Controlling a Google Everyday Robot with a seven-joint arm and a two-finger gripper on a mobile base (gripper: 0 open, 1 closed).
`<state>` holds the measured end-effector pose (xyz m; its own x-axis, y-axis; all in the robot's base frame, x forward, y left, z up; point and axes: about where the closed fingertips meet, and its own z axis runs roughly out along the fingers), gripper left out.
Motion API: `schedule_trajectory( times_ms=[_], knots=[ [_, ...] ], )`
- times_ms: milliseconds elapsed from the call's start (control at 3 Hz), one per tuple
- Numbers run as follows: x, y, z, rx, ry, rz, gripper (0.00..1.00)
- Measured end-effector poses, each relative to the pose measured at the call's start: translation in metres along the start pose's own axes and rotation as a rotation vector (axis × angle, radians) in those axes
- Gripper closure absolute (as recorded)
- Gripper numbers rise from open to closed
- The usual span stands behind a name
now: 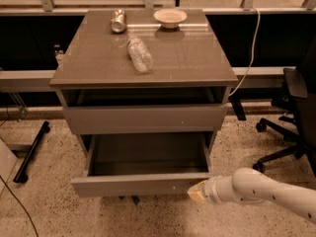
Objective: Close middle drawer
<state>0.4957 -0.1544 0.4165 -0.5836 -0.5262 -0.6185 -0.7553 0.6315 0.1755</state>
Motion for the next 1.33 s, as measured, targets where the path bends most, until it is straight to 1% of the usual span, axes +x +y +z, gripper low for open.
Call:
schedule_trajectory(
  times_ms=[333, 667, 1000, 1333],
  knots=[
    [-0.023, -0.011, 0.014, 0.019, -0.054, -0.039, 1.00],
    [-0.040, -0.019, 0.024, 0.028, -0.093, -0.065, 1.00],
    [-0.042, -0.021, 0.026, 0.035, -0.106, -0.068, 1.00],
    [-0.049, -0.026, 0.032, 0.057, -0.147, -0.080, 1.00]
  ],
)
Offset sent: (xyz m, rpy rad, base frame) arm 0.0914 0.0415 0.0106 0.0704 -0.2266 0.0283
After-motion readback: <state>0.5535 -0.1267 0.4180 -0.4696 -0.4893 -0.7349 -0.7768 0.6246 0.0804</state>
